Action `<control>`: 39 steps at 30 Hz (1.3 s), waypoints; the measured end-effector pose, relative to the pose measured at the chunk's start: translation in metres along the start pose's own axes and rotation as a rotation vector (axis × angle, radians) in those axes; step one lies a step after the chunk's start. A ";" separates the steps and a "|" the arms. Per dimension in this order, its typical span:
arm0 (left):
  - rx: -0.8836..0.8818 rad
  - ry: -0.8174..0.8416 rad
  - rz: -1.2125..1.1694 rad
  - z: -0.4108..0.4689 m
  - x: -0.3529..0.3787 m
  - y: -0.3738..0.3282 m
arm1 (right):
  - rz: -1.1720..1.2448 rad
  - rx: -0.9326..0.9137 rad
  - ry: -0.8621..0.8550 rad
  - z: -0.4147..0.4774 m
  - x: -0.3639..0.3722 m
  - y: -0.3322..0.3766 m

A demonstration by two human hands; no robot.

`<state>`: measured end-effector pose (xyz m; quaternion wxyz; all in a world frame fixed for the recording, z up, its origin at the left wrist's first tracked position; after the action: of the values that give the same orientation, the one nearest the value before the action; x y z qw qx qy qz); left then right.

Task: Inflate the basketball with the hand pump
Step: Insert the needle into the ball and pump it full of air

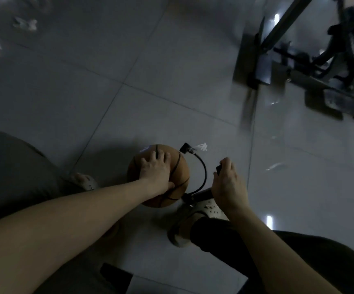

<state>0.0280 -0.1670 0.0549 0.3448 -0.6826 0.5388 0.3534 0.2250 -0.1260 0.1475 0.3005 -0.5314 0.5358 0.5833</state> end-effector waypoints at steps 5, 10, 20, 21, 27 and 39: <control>0.026 0.029 0.016 0.000 -0.008 0.000 | -0.026 -0.043 -0.136 -0.004 -0.084 0.019; 0.026 -0.009 0.021 -0.004 -0.011 -0.001 | -0.012 -0.068 -0.189 -0.024 -0.108 0.037; -0.013 0.017 0.037 -0.002 -0.013 0.001 | -0.051 -0.050 -0.163 -0.019 -0.049 0.019; -0.011 0.000 0.035 -0.002 -0.014 0.000 | -0.055 -0.038 -0.152 -0.017 -0.039 0.016; 0.007 -0.054 -0.009 0.001 -0.010 0.003 | -0.038 0.011 -0.060 -0.007 0.011 -0.004; -0.013 -0.001 -0.019 0.001 -0.003 0.009 | 0.013 0.023 0.000 -0.004 0.031 -0.003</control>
<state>0.0189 -0.1661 0.0566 0.3437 -0.6898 0.5299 0.3540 0.2213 -0.1355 0.1181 0.3028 -0.5243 0.5458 0.5792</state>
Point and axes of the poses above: each hand's wrist, its own z-axis towards the middle knuckle, its own x-axis out of the palm, y = z × x, the point moved 5 cm from there along z, towards the middle knuckle, and after that the axes turned 2 degrees about y, right-handed, at the moved point
